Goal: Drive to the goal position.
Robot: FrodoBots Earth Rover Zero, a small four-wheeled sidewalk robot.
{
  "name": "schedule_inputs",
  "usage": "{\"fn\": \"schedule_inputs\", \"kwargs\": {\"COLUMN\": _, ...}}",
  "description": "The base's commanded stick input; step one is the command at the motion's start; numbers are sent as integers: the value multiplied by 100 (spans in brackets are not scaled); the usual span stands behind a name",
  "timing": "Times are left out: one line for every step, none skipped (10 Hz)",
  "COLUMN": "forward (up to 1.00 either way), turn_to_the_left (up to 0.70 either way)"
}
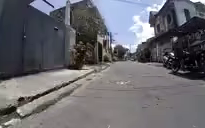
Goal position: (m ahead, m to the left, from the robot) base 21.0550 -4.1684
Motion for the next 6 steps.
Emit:
{"fn": "schedule_inputs", "kwargs": {"forward": 100, "turn_to_the_left": 0}}
{"fn": "schedule_inputs", "kwargs": {"forward": 100, "turn_to_the_left": 0}}
{"fn": "schedule_inputs", "kwargs": {"forward": 100, "turn_to_the_left": 0}}
{"fn": "schedule_inputs", "kwargs": {"forward": 100, "turn_to_the_left": 0}}
{"fn": "schedule_inputs", "kwargs": {"forward": 100, "turn_to_the_left": 0}}
{"fn": "schedule_inputs", "kwargs": {"forward": 100, "turn_to_the_left": 0}}
